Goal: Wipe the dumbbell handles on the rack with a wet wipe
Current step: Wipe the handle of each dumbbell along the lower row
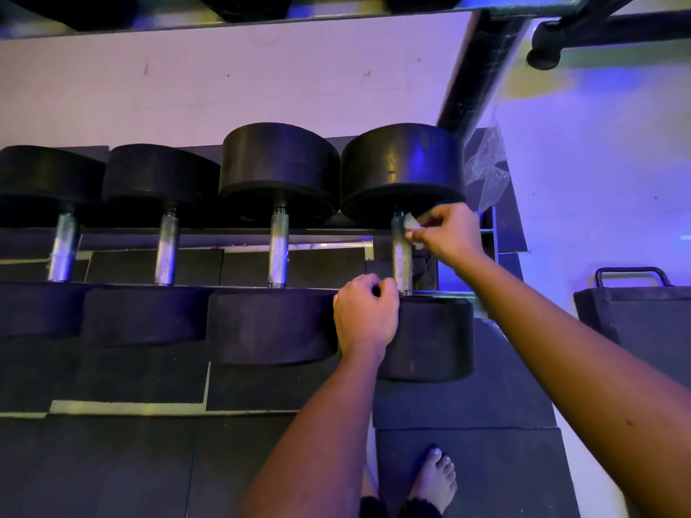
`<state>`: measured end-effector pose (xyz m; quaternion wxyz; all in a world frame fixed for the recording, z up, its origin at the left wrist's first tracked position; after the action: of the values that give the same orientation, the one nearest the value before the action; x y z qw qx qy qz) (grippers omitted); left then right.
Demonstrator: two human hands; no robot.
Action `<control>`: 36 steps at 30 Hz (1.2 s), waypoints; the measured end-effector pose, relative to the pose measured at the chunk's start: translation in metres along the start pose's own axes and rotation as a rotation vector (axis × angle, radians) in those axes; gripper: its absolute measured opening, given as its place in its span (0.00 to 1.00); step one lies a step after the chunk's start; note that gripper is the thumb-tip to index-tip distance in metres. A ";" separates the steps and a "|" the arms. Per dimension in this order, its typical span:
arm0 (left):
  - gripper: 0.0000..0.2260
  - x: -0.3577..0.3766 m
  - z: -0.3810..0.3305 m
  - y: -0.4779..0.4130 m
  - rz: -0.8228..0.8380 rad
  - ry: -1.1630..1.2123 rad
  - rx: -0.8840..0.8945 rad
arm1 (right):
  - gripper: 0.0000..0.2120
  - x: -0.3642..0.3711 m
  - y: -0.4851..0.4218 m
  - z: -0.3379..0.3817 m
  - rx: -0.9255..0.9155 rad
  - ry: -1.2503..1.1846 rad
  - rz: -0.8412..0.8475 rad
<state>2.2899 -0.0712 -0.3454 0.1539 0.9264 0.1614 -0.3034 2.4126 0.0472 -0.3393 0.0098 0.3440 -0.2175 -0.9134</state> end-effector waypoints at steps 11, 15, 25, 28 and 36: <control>0.13 0.000 0.000 -0.001 -0.018 -0.011 0.002 | 0.06 0.010 0.029 -0.030 0.020 0.175 0.231; 0.13 0.000 0.000 -0.001 -0.019 -0.005 0.001 | 0.05 0.001 0.026 -0.033 0.051 0.054 0.271; 0.13 0.000 0.000 -0.001 -0.008 0.003 -0.012 | 0.09 0.015 -0.005 0.003 -0.040 -0.031 -0.061; 0.14 0.000 0.000 -0.001 -0.005 -0.002 -0.011 | 0.06 0.012 0.003 -0.007 -0.029 0.043 -0.004; 0.14 0.002 0.002 -0.002 -0.006 -0.007 0.004 | 0.06 0.004 0.026 -0.036 0.123 -0.008 0.293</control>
<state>2.2896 -0.0701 -0.3486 0.1519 0.9252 0.1632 -0.3072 2.4290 0.0087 -0.3553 0.1211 0.3049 -0.3208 -0.8885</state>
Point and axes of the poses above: each hand's wrist, its own y-axis away from the middle knuckle, its own x-axis out of the palm, z = x × y, the point moved 2 cm from there along -y, towards the middle knuckle, and after that the axes turned 6 degrees about x, right-handed, at the moved point
